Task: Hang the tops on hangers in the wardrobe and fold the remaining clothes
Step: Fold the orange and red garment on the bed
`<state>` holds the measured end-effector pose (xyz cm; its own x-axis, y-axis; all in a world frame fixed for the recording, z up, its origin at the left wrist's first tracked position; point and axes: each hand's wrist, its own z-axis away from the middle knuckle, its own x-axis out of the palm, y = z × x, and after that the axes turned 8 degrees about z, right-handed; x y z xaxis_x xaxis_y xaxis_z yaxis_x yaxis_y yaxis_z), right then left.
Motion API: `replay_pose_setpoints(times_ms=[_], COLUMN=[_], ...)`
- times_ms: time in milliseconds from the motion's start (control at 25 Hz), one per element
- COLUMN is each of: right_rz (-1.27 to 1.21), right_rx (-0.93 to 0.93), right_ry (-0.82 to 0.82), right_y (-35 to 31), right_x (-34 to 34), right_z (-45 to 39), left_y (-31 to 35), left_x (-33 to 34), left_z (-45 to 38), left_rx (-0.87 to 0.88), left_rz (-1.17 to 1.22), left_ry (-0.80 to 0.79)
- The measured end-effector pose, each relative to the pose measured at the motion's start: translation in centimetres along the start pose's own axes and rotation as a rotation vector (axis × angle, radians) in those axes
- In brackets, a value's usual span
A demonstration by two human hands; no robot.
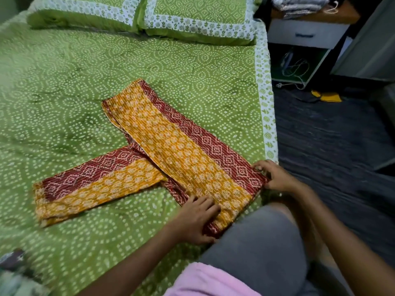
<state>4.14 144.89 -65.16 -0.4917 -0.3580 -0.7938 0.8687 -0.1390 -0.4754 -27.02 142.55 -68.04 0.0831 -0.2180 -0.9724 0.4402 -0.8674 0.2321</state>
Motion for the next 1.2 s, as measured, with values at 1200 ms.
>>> replay_pose_setpoints(times_ms=[1200], right_rz=[0.287], right_rx=[-0.149], right_ry=[0.201], right_y=[-12.3], right_x=[6.9], right_z=[-8.4], left_y=[-2.6], left_x=[-2.0], left_z=[-5.6], left_rx=[-1.134], left_rz=[0.258], left_ry=[-0.278])
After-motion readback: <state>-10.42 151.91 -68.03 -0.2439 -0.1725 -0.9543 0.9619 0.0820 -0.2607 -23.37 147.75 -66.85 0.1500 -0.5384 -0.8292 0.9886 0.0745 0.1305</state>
